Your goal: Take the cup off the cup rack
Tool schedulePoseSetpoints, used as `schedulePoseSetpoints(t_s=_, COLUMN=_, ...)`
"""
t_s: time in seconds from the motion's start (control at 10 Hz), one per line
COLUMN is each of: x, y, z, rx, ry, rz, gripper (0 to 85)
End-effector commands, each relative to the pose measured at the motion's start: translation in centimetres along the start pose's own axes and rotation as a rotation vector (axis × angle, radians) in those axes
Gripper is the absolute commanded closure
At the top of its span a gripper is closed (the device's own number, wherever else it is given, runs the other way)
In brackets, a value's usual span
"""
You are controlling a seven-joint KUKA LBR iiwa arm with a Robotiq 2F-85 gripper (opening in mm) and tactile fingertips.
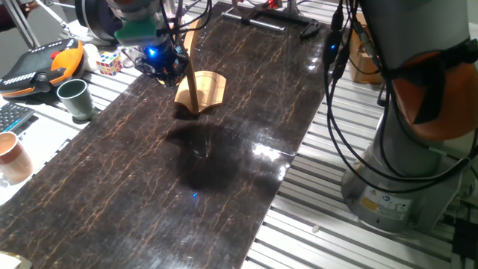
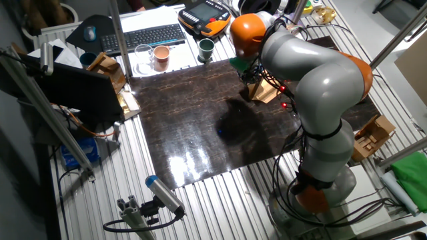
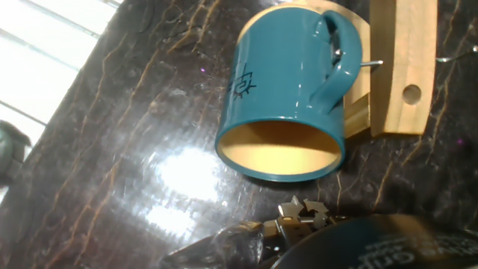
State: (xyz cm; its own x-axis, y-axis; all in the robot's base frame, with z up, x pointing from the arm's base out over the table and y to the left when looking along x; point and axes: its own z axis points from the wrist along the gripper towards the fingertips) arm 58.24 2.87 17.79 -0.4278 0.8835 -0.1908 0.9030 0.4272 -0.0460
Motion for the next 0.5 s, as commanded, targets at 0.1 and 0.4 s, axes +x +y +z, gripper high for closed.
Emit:
schedulePoseSetpoints(t_s=0.1, x=0.09, y=-0.05, z=-0.25, rx=0.018, ry=-0.007, rz=0.023, gripper=84.3)
schedulePoseSetpoints(t_s=0.4, x=0.13, y=-0.01, z=-0.23, rx=0.024, ry=-0.018, rz=0.012, gripper=84.3)
